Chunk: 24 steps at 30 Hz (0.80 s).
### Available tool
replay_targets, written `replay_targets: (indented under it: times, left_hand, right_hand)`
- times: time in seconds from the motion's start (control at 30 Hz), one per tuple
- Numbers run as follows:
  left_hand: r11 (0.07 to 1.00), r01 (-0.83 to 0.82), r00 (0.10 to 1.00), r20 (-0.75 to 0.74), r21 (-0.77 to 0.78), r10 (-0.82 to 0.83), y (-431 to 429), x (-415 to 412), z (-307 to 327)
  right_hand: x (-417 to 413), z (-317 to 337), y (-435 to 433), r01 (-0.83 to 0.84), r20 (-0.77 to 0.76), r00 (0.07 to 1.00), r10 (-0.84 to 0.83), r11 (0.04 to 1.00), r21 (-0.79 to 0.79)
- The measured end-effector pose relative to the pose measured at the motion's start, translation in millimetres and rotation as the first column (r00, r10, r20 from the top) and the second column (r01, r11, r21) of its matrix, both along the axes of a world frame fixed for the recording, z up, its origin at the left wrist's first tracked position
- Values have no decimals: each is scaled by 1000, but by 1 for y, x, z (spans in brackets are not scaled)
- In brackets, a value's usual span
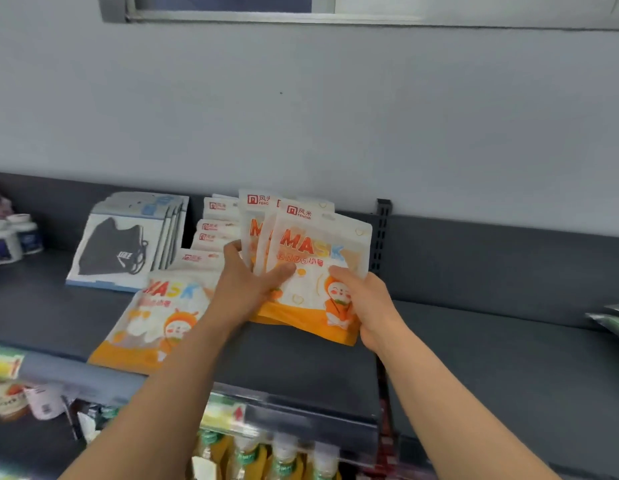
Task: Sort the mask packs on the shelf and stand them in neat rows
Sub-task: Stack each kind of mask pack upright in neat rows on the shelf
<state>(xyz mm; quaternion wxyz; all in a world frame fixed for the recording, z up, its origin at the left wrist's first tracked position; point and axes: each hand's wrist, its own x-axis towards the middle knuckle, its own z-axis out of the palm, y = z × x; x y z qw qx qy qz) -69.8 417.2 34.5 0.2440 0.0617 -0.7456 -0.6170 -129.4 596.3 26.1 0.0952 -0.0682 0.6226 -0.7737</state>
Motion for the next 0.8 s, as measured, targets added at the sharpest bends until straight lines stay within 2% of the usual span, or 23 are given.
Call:
replay_targets:
  times: [0.13, 0.27, 0.3, 0.37, 0.4, 0.43, 0.53, 0.67, 0.8]
  left_hand:
    - [999, -11, 999, 53, -50, 14, -68, 27, -12]
    - [981, -1, 984, 173, -193, 35, -134, 46, -35]
    - [949, -37, 975, 198, -313, 104, -147, 48, -40]
    - [808, -122, 936, 203, -576, 287, -168, 49, -45]
    - [753, -148, 918, 193, -641, 345, -176, 51, -45]
    - [737, -148, 910, 202, -660, 363, -184, 52, -44]
    - [769, -97, 903, 270, -632, 335, -205, 55, -45]
    - [864, 24, 880, 421, -504, 221, -220, 59, -51]
    - [839, 8, 869, 419, -544, 264, -220, 59, -61]
  right_hand:
    - [25, -16, -63, -25, -4, 1000, 26, 998, 53]
    - [42, -36, -124, -24, 55, 998, 16, 989, 144]
    - [46, -41, -136, -16, 67, 998, 5, 988, 154]
    - [51, -46, -155, 2, 73, 997, -15, 986, 168]
    - [54, -47, -163, 12, 70, 997, -25, 985, 173]
    - [57, -48, -170, 26, 64, 997, -38, 984, 178]
    - [65, -47, -185, 76, 40, 996, -85, 978, 192]
    - [73, -51, -198, 160, 25, 985, -170, 959, 233]
    - [80, -55, -207, 273, -84, 962, -259, 908, 319]
